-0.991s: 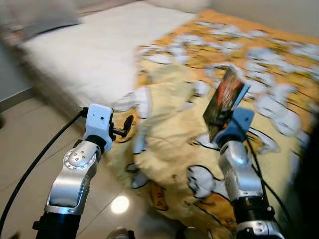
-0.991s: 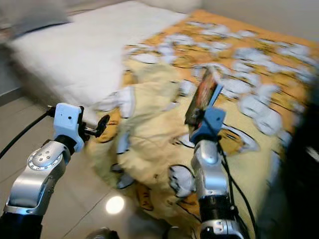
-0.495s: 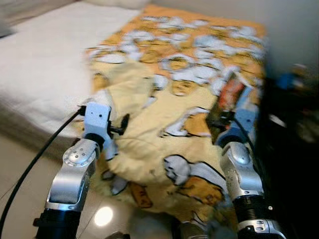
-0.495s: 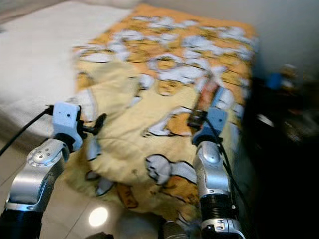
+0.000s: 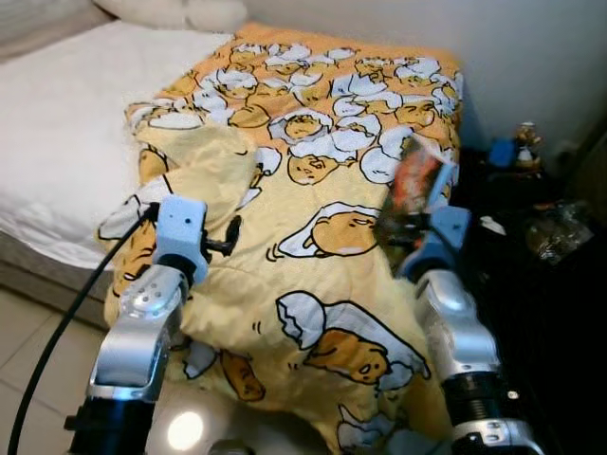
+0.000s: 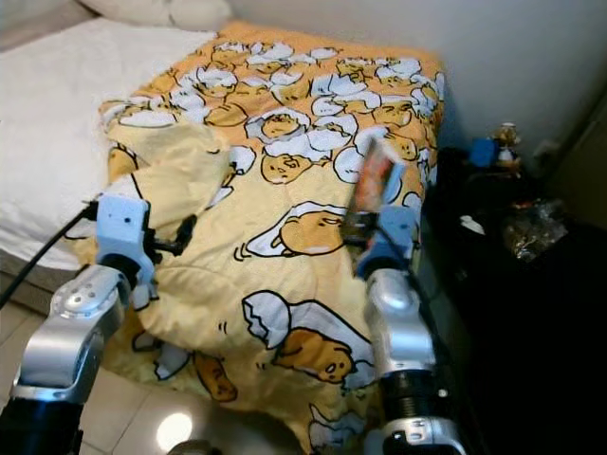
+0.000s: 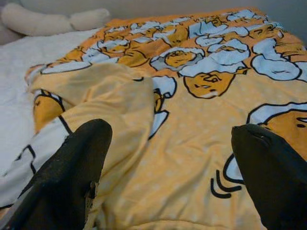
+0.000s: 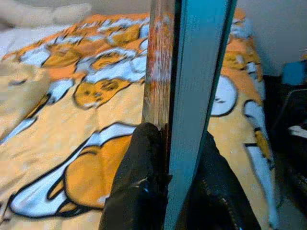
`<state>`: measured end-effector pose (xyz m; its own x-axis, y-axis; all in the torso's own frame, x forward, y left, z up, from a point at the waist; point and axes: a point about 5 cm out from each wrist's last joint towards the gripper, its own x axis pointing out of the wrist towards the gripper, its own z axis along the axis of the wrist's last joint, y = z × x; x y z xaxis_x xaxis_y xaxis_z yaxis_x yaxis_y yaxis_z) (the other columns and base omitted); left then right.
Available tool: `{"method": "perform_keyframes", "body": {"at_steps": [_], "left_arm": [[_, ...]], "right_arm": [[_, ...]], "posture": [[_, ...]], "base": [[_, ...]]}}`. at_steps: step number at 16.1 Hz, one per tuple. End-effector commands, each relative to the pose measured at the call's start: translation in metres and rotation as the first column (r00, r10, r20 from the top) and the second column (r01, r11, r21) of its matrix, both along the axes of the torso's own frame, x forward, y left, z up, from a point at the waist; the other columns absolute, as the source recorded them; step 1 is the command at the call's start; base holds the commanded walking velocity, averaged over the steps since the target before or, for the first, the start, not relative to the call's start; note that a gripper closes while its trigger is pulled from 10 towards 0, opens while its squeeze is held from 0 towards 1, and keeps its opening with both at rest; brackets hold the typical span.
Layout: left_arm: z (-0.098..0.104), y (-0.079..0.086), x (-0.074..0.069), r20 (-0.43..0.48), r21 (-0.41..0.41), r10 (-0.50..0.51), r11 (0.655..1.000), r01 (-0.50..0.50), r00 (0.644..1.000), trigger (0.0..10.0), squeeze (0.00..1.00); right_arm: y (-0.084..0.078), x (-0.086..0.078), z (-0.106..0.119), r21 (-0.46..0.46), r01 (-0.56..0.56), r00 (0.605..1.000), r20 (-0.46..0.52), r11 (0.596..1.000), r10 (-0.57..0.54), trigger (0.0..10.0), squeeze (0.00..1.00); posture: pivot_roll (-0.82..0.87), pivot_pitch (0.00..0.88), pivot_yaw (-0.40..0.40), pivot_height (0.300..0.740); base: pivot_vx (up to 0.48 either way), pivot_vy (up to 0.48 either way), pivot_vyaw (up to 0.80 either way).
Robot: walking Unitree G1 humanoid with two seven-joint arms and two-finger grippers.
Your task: Clean up the room
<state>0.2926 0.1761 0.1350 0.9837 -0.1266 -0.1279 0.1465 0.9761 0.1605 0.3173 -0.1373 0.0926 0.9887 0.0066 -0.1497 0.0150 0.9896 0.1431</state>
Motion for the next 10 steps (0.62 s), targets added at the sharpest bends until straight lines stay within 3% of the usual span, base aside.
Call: {"method": "perform_keyframes", "body": {"at_steps": [1,4,7,10], "left_arm": [[0.0039,0.0010,0.0016,0.014,0.008,0.008,1.000,-0.008,1.000,10.0,0.00],[0.0036,0.0011,0.0020,0.014,0.014,0.002,1.000,-0.002,1.000,10.0,0.00],[0.0037,0.0002,0.0024,0.015,0.013,-0.007,1.000,0.007,1.000,10.0,0.00],[0.0045,0.0023,0.0029,0.018,0.016,0.005,1.000,-0.006,1.000,10.0,0.00]], "right_arm": [[0.0015,0.0029,0.0121,-0.018,-0.009,0.999,0.049,1.000,0.010,10.0,0.00],[0.0028,0.0032,0.0123,-0.008,-0.017,0.999,0.046,1.000,0.017,10.0,0.00],[-0.0035,0.0030,0.0094,0.031,0.031,0.999,0.017,0.999,-0.031,10.0,0.00],[-0.0016,0.0031,0.0102,0.026,0.018,1.000,0.021,1.000,-0.018,10.0,0.00]], "posture": [[-0.03,0.000,-0.018,0.740],[-0.03,0.000,-0.020,0.740],[-0.03,0.000,-0.020,0.740],[-0.03,0.000,-0.019,0.740]], "base": [[0.000,0.000,0.00],[0.000,0.000,0.00],[0.000,0.000,-0.80],[0.000,0.326,-0.79]]}}
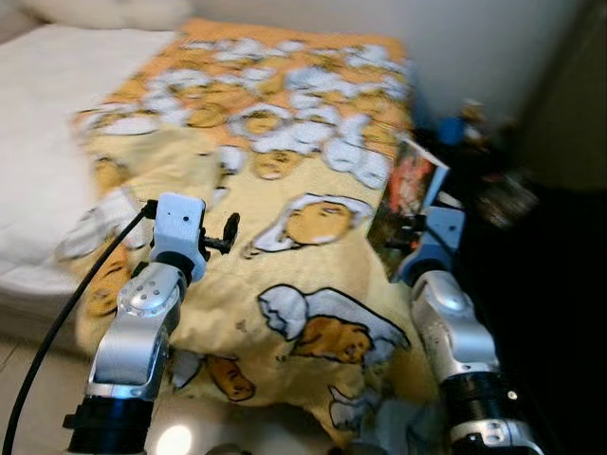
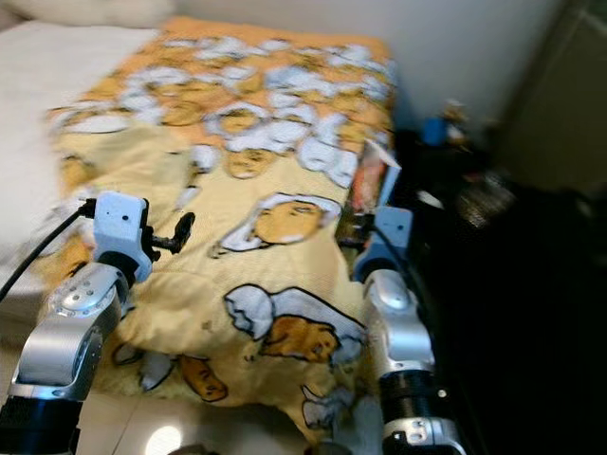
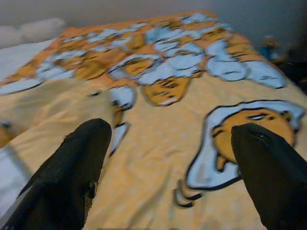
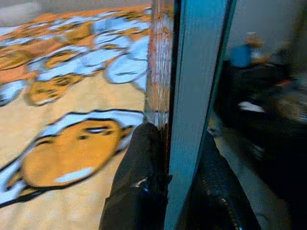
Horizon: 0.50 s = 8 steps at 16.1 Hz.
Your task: Clean up the room
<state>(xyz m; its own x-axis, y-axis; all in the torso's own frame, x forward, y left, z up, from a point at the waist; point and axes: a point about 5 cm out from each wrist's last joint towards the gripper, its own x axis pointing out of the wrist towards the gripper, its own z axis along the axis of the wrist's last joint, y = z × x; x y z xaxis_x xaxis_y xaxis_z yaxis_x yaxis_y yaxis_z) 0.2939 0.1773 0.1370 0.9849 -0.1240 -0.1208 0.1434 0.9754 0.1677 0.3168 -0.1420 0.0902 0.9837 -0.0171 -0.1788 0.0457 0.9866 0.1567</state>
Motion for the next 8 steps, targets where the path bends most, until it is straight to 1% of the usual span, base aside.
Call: {"method": "perform_keyframes", "body": {"at_steps": [1,3,8], "left_arm": [[0.0029,0.0016,0.0018,0.011,0.010,0.006,1.000,-0.006,1.000,10.0,0.00],[0.0030,0.0020,0.0018,0.011,0.009,0.009,1.000,-0.009,1.000,10.0,0.00],[0.0051,0.0035,0.0045,0.011,0.016,0.009,1.000,-0.009,1.000,10.0,0.00]], "right_arm": [[0.0028,0.0036,0.0127,0.024,-0.002,0.999,0.050,1.000,0.001,10.0,0.00],[0.0015,0.0034,0.0123,0.046,0.007,0.999,0.041,0.999,-0.009,10.0,0.00],[0.0018,0.0056,0.0131,0.019,0.014,0.999,0.040,1.000,-0.014,10.0,0.00]], "posture": [[-0.03,0.000,-0.019,0.740],[-0.03,0.000,-0.019,0.740],[-0.02,0.000,-0.023,0.740]], "base": [[0.000,0.368,-0.41],[0.000,0.366,0.00],[0.000,0.370,0.00]]}}
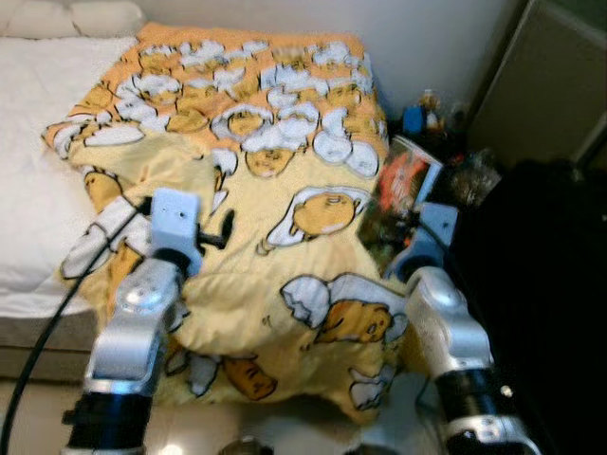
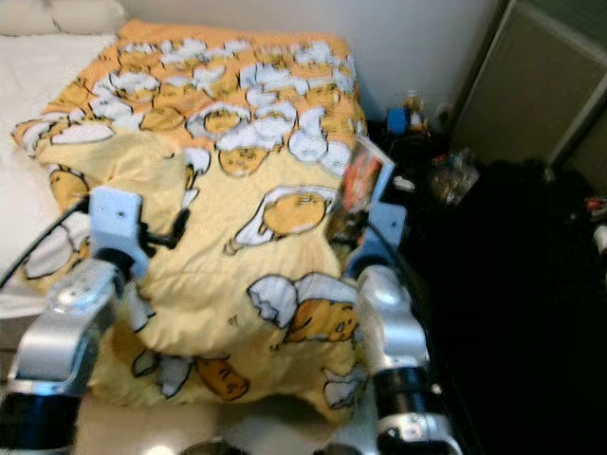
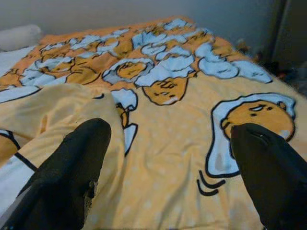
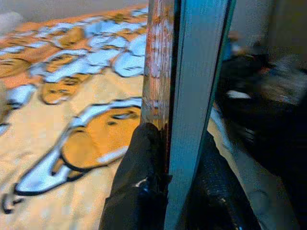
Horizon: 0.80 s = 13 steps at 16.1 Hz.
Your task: Clean up the room
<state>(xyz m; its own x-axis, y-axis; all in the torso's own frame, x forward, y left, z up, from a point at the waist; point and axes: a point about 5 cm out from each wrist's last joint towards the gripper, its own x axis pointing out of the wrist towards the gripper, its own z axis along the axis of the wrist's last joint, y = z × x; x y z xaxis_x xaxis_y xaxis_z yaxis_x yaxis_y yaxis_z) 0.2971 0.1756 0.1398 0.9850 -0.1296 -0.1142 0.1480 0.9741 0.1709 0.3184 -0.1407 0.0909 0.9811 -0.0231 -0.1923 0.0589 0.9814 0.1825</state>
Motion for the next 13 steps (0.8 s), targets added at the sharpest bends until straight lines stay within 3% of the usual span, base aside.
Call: {"method": "perform_keyframes", "body": {"at_steps": [1,7,13], "left_arm": [[0.0026,0.0055,0.0016,0.005,0.015,0.014,1.000,-0.014,1.000,10.0,0.00],[0.0036,0.0068,0.0022,0.004,0.017,0.012,1.000,-0.012,1.000,10.0,0.00],[0.0063,0.0065,0.0035,0.010,0.029,0.003,1.000,-0.003,1.000,10.0,0.00]], "right_arm": [[0.0010,0.0041,0.0123,-0.005,0.002,0.999,0.052,1.000,-0.002,10.0,0.00],[0.0016,0.0041,0.0113,0.011,0.013,0.999,0.040,1.000,-0.013,10.0,0.00],[0.0009,0.0046,0.0105,0.009,0.022,0.999,0.032,1.000,-0.023,10.0,0.00]], "posture": [[-0.02,0.000,-0.024,0.740],[-0.01,0.000,-0.018,0.740],[0.00,0.000,-0.034,0.740]], "base": [[0.000,0.371,0.00],[0.000,0.372,0.00],[0.000,0.373,-0.74]]}}
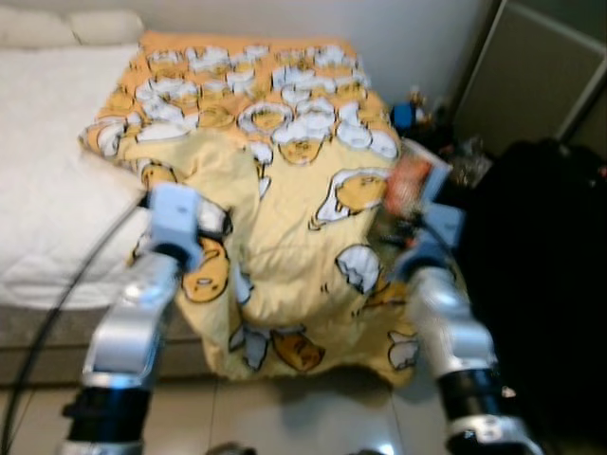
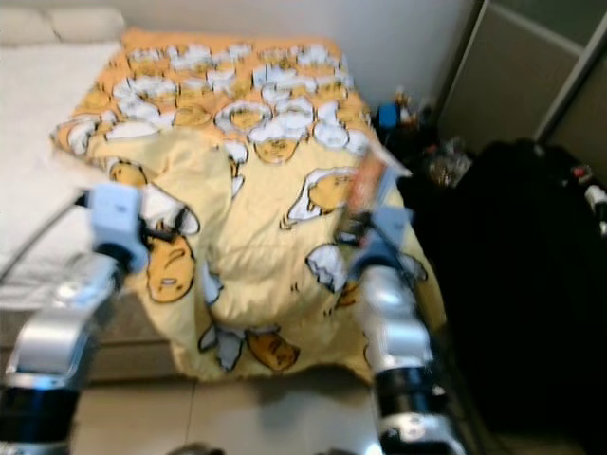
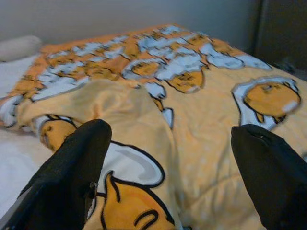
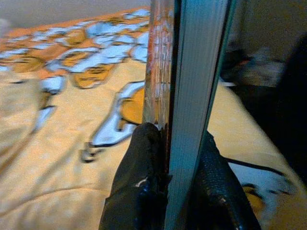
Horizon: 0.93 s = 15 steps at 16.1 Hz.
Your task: Clean up the room
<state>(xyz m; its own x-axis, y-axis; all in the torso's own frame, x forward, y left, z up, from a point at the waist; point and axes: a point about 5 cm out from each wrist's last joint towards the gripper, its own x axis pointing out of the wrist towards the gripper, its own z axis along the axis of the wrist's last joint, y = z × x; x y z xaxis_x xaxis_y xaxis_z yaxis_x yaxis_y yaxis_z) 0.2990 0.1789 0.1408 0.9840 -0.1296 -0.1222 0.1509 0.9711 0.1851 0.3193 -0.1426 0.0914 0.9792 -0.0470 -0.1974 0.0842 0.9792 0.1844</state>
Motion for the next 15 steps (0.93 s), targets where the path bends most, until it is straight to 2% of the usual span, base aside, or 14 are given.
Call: {"method": "perform_keyframes", "body": {"at_steps": [1,15], "left_arm": [[0.0056,0.0025,0.0019,0.015,0.016,0.000,1.000,0.000,1.000,10.0,0.00],[0.0063,0.0033,0.0031,0.018,0.018,0.004,1.000,-0.004,1.000,10.0,0.00]], "right_arm": [[0.0024,0.0040,0.0101,0.004,0.000,0.999,0.039,1.000,0.000,10.0,0.00],[0.0025,0.0043,0.0103,-0.021,0.004,0.999,0.049,1.000,-0.003,10.0,0.00]], "posture": [[0.00,0.000,-0.038,0.740],[0.00,0.000,-0.042,0.740]], "base": [[0.000,0.371,0.00],[0.000,0.377,-0.04]]}}
